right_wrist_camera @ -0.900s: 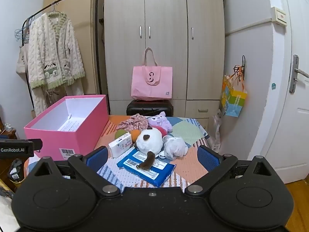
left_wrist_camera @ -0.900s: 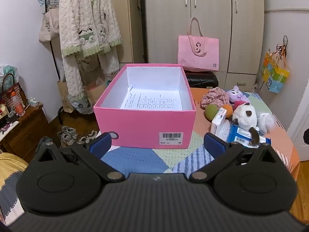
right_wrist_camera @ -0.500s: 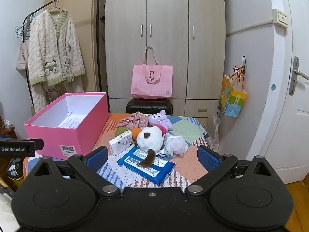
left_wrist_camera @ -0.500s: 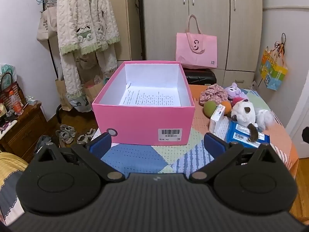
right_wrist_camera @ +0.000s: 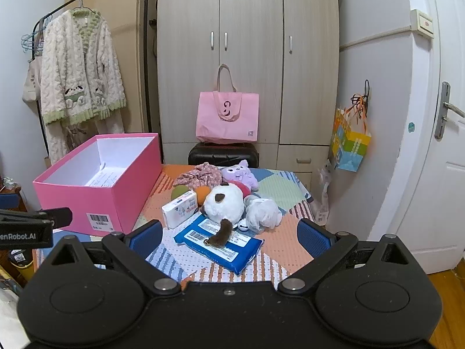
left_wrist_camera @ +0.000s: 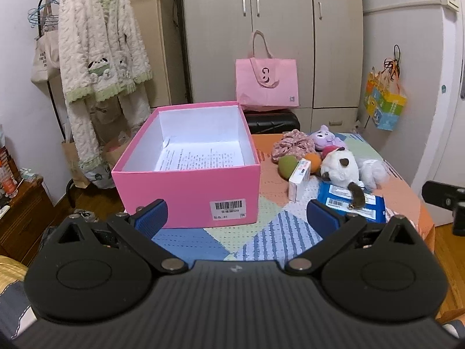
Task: Organize soft objects
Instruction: 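Move the left tool toward the white-and-brown plush toy on the table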
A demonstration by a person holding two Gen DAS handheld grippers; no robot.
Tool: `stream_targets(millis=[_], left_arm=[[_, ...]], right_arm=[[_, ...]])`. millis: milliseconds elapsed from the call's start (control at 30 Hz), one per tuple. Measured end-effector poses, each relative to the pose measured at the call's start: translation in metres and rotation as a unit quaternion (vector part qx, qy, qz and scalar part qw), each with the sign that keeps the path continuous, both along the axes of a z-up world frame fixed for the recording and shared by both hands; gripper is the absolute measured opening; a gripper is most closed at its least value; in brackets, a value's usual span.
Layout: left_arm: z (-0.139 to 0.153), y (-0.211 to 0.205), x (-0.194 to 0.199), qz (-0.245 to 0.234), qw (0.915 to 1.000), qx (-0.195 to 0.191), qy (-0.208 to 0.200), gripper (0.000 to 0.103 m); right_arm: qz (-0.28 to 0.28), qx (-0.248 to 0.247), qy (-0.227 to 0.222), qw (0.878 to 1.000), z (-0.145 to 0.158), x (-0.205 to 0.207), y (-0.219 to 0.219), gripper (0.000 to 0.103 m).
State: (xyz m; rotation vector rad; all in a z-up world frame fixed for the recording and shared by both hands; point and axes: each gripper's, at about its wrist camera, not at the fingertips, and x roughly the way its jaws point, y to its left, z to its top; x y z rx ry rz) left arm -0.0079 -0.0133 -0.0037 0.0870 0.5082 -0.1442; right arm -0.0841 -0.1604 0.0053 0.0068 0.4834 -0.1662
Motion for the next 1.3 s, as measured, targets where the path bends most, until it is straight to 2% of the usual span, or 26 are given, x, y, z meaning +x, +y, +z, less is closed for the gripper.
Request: stream_targets(millis=[867, 1300], left_arm=[[-0.014, 0.007, 0.013, 0.026, 0.9994, 0.0, 0.024, 0.103], [-0.01, 0.001, 0.012, 0.012, 0.9996, -0.012, 0.021, 0.103]], right_arm=[[0.004, 0.0, 0.018, 1.0, -0.008, 0.01, -0.001, 0.101], [0.006, -0.001, 0.02, 1.0, -0.007, 0.009, -0.008, 0.101]])
